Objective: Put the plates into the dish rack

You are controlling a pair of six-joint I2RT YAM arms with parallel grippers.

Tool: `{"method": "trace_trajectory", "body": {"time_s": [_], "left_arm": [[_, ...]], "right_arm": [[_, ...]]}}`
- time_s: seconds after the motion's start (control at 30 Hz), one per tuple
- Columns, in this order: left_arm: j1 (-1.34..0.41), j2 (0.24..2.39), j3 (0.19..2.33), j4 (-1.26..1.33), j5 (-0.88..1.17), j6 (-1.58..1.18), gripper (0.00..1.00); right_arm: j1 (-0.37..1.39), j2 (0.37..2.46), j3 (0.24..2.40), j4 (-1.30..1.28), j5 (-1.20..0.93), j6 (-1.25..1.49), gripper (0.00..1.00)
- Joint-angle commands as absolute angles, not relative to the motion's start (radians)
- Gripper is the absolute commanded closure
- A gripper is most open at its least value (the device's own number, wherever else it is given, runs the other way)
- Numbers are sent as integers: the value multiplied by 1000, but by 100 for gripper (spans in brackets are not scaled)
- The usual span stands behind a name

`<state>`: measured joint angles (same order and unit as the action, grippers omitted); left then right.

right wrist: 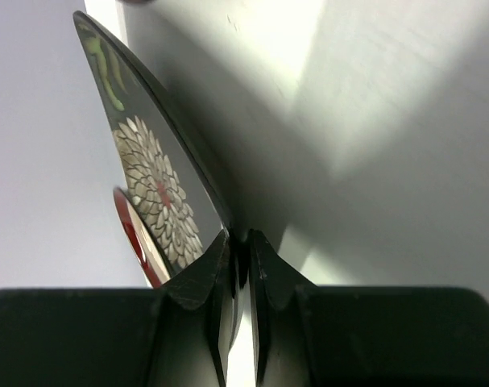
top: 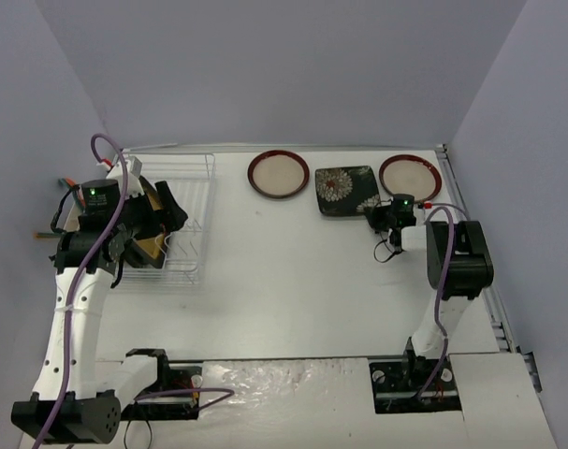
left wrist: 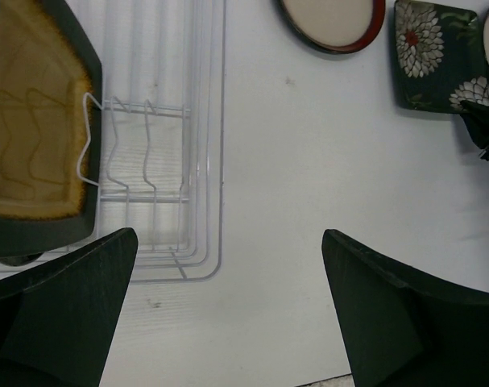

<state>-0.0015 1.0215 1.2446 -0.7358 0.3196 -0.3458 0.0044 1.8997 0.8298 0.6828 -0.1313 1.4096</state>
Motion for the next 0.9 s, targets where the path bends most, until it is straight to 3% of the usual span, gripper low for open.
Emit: {"method": "trace_trajectory", "body": {"time_s": [0.0,0.3,0.63,0.87], "left_arm": [[-32,1038,1255,-615,410,-436,3],[-182,1113,1241,-507,391,-516,3],[-284,1188,1200,-291,414,-716,3],[-292,1283,1320,-362,474,-633,3]], "right_arm": [[-39,1681,821,650,-258,1361,100],[-64,1514,803,503,-496,1162,100],[-55,1415,826,592,-804,1096,100],[-20,1417,923,596,-1026,1028,100]]}}
